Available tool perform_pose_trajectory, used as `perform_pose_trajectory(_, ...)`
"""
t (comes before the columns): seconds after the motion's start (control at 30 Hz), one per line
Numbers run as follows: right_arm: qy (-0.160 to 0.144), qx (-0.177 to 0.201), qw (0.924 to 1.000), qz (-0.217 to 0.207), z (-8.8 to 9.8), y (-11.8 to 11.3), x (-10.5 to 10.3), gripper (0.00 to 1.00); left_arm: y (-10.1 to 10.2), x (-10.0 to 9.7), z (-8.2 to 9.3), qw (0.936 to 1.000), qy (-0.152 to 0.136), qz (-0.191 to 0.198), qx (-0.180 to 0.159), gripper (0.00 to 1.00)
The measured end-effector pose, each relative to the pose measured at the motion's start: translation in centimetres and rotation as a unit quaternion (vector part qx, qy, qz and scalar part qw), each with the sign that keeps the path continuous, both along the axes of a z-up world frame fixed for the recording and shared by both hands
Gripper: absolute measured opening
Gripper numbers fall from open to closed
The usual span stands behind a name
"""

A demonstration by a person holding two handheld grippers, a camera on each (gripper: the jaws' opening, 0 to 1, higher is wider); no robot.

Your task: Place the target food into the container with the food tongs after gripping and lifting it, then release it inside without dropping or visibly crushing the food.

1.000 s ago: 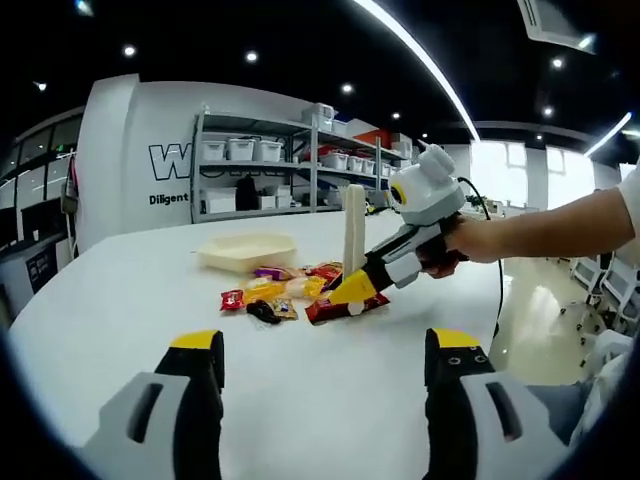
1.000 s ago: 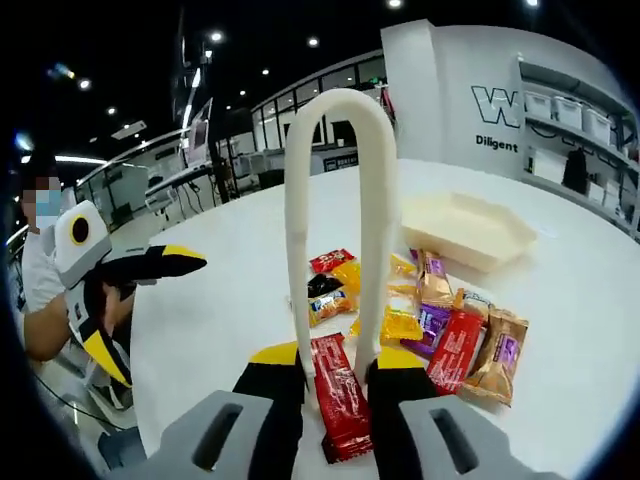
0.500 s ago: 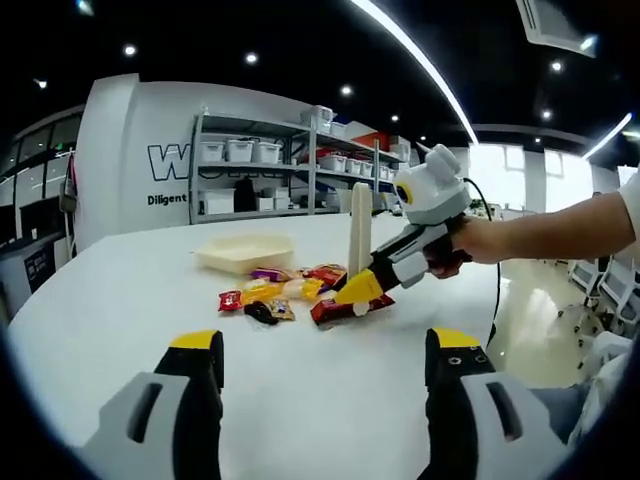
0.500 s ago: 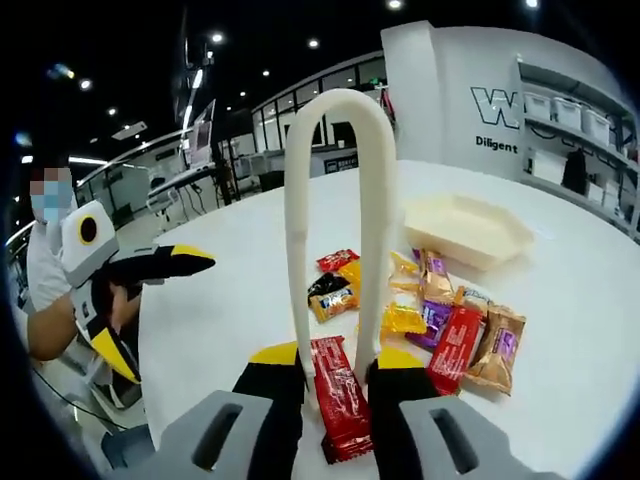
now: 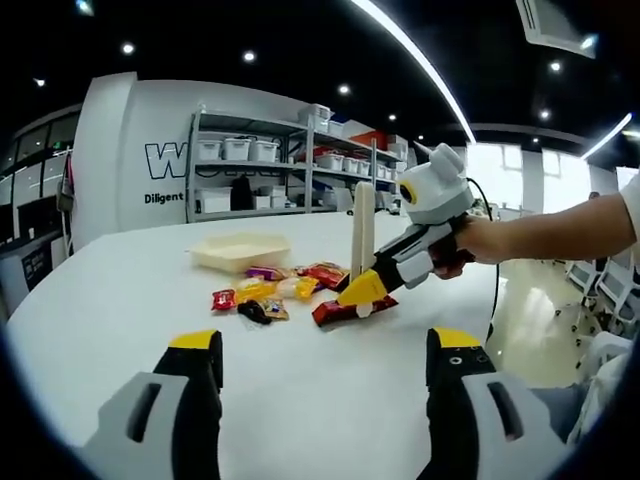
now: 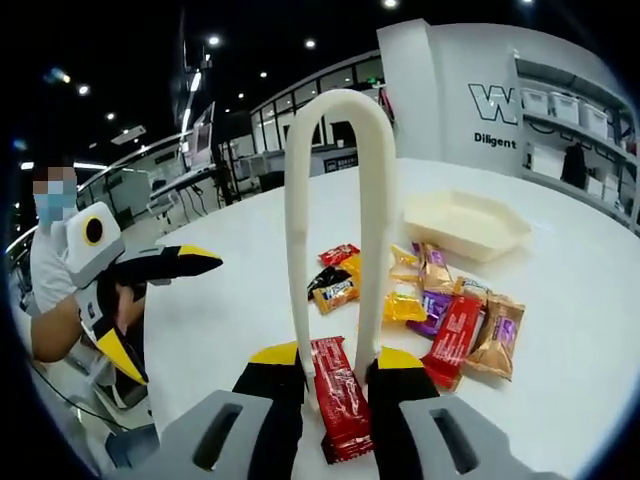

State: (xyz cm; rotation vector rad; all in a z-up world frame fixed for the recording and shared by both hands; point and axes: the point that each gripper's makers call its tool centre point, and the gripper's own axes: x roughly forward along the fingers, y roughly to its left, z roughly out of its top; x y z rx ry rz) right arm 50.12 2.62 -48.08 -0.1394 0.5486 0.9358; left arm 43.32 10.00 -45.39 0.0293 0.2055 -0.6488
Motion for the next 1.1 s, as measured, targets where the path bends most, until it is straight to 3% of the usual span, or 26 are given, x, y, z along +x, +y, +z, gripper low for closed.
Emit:
perform_pose_trajectory(0.67,0.016,0.009,0.9998,-0.005,-0.2,-0.6,-0.5,0.18,0.1,0.4,-0.9,0.9996,0.021,0.016,-0.009,0.98)
perform_pose_trajectory(1.1,0.007,0.024,0.9997,-0.006,1.3,-1.0,-0.9,0.18,0.1,0.4,-0.8,0.9995,0.022,0.020,-0.014,0.99)
